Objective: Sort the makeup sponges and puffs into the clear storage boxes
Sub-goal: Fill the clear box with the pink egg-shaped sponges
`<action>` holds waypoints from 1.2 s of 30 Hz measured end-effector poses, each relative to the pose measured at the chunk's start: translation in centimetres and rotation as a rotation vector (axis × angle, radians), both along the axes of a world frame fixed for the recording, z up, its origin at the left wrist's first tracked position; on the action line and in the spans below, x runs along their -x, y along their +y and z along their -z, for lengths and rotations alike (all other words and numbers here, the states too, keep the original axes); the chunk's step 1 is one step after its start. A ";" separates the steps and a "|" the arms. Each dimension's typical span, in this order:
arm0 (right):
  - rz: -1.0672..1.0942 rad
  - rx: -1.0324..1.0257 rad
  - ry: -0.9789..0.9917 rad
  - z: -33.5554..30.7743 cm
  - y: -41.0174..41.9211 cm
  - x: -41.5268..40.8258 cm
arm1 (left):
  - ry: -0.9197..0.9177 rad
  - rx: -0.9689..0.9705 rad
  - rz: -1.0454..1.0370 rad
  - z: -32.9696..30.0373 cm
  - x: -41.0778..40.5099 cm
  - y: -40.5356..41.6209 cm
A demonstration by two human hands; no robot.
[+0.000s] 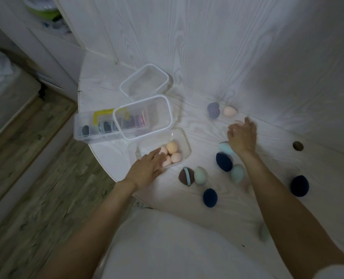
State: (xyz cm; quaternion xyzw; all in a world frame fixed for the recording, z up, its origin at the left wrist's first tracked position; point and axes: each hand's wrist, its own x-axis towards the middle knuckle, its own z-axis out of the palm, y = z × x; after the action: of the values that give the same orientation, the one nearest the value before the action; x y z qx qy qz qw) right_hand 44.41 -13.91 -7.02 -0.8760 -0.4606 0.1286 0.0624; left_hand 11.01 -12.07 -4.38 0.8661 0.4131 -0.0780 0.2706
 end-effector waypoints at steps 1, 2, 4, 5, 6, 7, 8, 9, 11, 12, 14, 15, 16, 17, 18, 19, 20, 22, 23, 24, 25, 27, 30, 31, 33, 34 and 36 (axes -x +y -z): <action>0.008 0.004 0.010 0.0 0.1 -0.2 | 0.003 0.000 -0.003 0.0 0.0 0.0; 0.014 -0.020 0.011 -0.2 -0.1 -0.2 | 0.003 -0.003 -0.002 -0.1 0.0 0.0; 0.015 -0.130 0.006 -0.9 -0.9 0.3 | 0.005 -0.007 0.002 0.0 0.1 0.1; 0.017 -0.200 0.025 -1.5 -1.4 0.8 | 0.008 -0.008 0.004 0.1 0.2 0.1; 0.012 -0.272 0.065 -2.1 -1.7 1.5 | 0.009 -0.010 0.004 0.2 0.2 0.1; 0.002 -0.332 0.139 -2.8 -2.0 2.5 | 0.008 -0.013 0.004 0.2 0.3 0.1; -0.006 -0.377 0.250 -3.6 -2.1 3.7 | 0.002 -0.015 0.003 0.2 0.3 0.1; -0.013 -0.408 0.385 -4.4 -2.1 5.3 | -0.007 -0.013 -0.001 0.2 0.3 0.0; -0.071 -0.446 0.663 -5.9 -1.7 8.6 | -0.021 -0.008 -0.012 0.1 0.2 0.0; -0.142 -0.449 0.735 -6.3 -1.4 10.2 | -0.022 -0.005 -0.014 -0.1 0.1 0.0; -0.337 -0.436 0.680 -6.2 -0.5 12.8 | -0.010 0.004 -0.019 -0.3 0.0 0.1; -0.433 -0.453 0.578 -6.0 0.1 13.6 | -0.004 0.010 -0.023 -0.3 -0.1 0.2; -0.525 -0.479 0.466 -5.7 0.7 14.3 | -0.001 0.013 -0.024 -0.4 -0.1 0.2; -0.615 -0.489 0.371 -5.4 1.3 14.8 | 0.002 0.015 -0.025 -0.4 -0.1 0.2; -0.705 -0.475 0.288 -5.1 1.9 15.1 | 0.004 0.015 -0.025 -0.4 -0.1 0.1; -0.796 -0.460 0.200 -4.6 2.3 15.2 | 0.006 0.016 -0.024 -0.3 -0.1 0.1; -0.885 -0.451 0.108 -4.3 2.7 15.3 | 0.007 0.018 -0.023 -0.2 -0.1 0.1; -1.004 -0.446 -0.054 -3.9 3.3 14.8 | 0.010 0.023 -0.016 -0.2 -0.1 0.1; -1.041 -0.452 -0.117 -3.6 3.6 14.5 | 0.013 0.025 -0.015 -0.2 0.0 0.2; -1.077 -0.436 -0.169 -3.7 3.7 14.3 | 0.015 0.024 -0.015 -0.2 -0.1 0.2; -1.107 -0.412 -0.214 -3.6 3.9 14.2 | 0.014 0.020 -0.014 -0.2 -0.1 0.3; -1.181 -0.313 -0.314 -3.4 4.2 14.5 | 0.009 0.014 -0.010 -0.2 -0.2 0.2; -1.260 -0.064 -0.440 -4.0 4.4 15.6 | 0.015 0.009 -0.003 -0.2 -0.1 0.3; -1.269 -0.004 -0.449 -4.0 4.6 15.8 | 0.018 0.009 -0.001 -0.2 0.0 0.3; -1.253 0.081 -0.464 -4.9 5.0 16.1 | 0.018 0.009 0.001 -0.1 0.1 0.4; -1.247 0.136 -0.504 -5.1 5.0 16.0 | 0.015 0.013 0.006 0.0 0.2 0.4; -1.280 0.204 -0.558 -4.6 5.0 15.7 | 0.012 0.017 0.016 0.2 0.3 0.4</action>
State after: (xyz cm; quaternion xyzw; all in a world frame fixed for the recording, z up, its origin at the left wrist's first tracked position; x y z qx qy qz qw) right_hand 28.74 -8.88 -2.39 -0.4348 -0.8698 -0.0467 -0.2283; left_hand 10.72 -11.68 -4.55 0.8666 0.4069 -0.0889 0.2750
